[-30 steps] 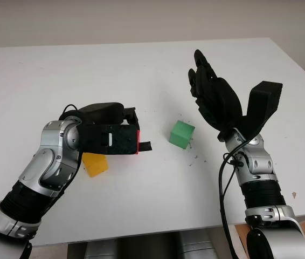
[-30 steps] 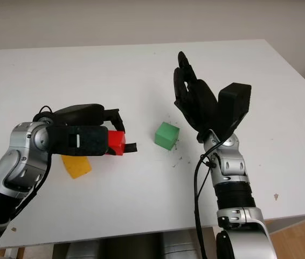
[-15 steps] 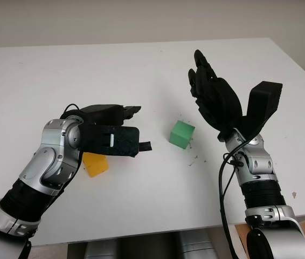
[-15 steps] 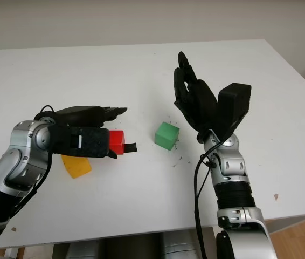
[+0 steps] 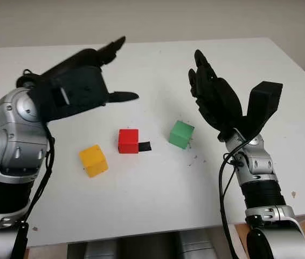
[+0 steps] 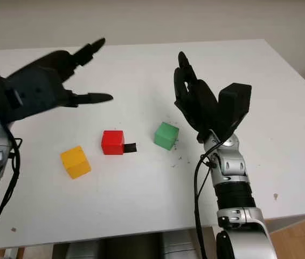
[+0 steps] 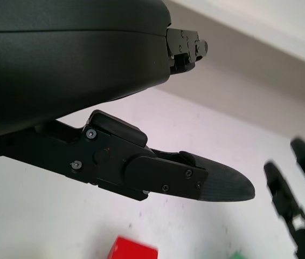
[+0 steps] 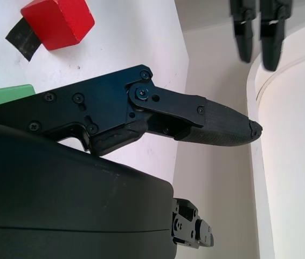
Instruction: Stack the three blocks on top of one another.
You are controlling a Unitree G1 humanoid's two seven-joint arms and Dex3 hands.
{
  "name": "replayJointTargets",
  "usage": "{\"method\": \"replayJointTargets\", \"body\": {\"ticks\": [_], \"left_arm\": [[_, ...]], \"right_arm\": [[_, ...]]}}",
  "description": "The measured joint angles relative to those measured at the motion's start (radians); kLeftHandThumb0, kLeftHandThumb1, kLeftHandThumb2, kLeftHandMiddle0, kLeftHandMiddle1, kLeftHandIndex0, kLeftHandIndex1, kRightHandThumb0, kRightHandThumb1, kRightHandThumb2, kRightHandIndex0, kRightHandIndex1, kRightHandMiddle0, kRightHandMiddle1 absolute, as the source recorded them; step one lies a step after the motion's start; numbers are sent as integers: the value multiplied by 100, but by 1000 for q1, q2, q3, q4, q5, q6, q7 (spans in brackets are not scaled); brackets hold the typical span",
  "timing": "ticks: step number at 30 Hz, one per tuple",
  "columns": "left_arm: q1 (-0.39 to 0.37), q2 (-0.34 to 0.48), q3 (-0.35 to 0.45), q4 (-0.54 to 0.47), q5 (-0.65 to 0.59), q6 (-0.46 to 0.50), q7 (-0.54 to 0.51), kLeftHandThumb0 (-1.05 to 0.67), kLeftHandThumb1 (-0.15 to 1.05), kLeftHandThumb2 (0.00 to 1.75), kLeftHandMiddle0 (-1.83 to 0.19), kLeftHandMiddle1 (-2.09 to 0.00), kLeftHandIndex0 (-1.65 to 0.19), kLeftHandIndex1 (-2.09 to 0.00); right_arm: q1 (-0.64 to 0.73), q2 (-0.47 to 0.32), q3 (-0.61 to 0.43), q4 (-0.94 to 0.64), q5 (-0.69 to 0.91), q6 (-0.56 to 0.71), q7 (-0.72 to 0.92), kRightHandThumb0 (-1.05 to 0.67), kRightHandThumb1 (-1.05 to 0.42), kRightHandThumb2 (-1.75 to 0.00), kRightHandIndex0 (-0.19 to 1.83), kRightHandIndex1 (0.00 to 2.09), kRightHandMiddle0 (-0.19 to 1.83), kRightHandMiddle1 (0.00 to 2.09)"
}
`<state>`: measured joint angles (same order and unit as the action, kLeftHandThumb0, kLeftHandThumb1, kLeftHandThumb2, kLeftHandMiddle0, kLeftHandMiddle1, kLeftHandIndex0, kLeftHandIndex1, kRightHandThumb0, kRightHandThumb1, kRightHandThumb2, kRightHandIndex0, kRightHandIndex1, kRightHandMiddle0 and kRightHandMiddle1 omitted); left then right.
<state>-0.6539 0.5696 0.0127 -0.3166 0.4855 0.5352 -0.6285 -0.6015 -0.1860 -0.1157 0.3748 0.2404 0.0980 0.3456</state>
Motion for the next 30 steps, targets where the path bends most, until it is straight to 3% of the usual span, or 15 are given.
{"method": "replayJointTargets", "body": {"ticks": [4, 9, 12, 19, 30], "left_arm": [[43, 74, 67, -57, -23, 25, 3, -81, 105, 19, 8, -6, -14, -15], [154, 181, 135, -122, -67, 26, -43, -81, 105, 14, 5, -6, -23, -18], [218, 264, 147, -170, -66, 45, -95, -81, 105, 12, 8, -5, -24, -17], [353, 365, 140, -230, -62, 22, -153, -86, 101, 6, 7, -6, -27, -19], [371, 499, 112, -206, -125, -115, -277, -82, 90, 4, 14, -4, -18, -16]], "right_arm": [[-1, -1, -2, 2, 0, 0, 3, -77, -105, -67, -19, 0, -19, 0], [-4, 0, -3, 7, -1, 0, 2, -78, -105, -65, -19, 0, -19, 0], [-5, -1, -4, 9, 0, -1, 6, -77, -105, -66, -19, 0, -19, 0], [-7, -2, -6, 15, 0, -1, 19, -78, -105, -66, -19, 0, -19, 0], [-7, -3, -13, 17, -1, 0, 32, -77, -105, -67, -19, 0, -19, 0]]}}
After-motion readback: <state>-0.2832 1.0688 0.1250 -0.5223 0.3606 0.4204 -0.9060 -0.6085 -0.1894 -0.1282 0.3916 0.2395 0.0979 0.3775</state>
